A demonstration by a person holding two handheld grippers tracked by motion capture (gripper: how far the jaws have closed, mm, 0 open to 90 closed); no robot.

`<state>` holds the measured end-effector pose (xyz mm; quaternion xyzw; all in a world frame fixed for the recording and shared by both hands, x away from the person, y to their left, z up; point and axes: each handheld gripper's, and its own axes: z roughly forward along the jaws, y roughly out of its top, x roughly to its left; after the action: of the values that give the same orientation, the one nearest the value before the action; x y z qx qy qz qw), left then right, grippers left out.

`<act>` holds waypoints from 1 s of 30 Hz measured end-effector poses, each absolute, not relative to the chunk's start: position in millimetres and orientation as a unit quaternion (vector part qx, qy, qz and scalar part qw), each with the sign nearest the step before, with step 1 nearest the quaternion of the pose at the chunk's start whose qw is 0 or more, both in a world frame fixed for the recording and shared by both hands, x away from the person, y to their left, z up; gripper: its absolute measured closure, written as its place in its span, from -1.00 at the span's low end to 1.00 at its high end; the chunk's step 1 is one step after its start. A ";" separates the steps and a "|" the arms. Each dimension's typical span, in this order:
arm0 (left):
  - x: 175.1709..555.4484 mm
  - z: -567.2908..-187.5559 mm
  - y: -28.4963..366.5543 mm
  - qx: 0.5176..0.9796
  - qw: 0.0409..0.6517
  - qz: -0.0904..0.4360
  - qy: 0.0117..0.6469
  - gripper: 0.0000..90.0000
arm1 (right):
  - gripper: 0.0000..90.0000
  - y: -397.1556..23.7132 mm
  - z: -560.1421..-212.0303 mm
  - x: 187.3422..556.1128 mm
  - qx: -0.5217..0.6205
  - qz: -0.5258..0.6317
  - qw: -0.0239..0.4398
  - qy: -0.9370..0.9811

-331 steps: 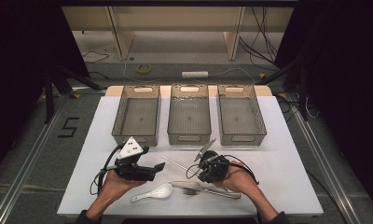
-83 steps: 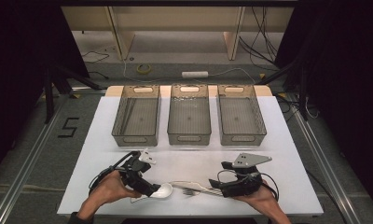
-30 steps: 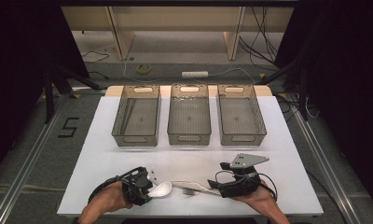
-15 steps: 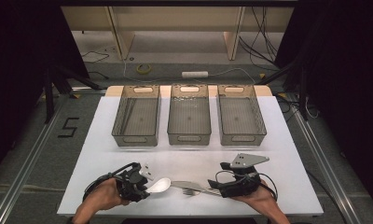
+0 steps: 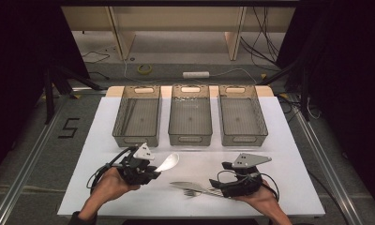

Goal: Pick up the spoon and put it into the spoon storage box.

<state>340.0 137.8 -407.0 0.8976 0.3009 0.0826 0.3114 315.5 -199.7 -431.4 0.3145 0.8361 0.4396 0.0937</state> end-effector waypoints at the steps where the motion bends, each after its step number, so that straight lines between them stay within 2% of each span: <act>1: 343.3 -406.1 136.5 0.894 0.315 0.087 0.306 0.66 | -0.47 -199.8 -431.5 315.7 0.315 0.440 0.094 0.836; 17: 403.1 -380.4 123.9 0.838 0.383 0.131 0.367 0.66 | -0.47 -200.2 -431.2 314.9 0.311 0.446 0.093 0.834; 30: 445.0 -380.4 108.5 0.821 0.386 0.151 0.393 0.67 | -0.47 -200.1 -431.3 315.1 0.312 0.446 0.091 0.834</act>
<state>445.0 108.5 -380.4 0.8211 0.3926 0.1511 0.3859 315.1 -200.1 -431.3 0.3120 0.8339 0.4460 0.0913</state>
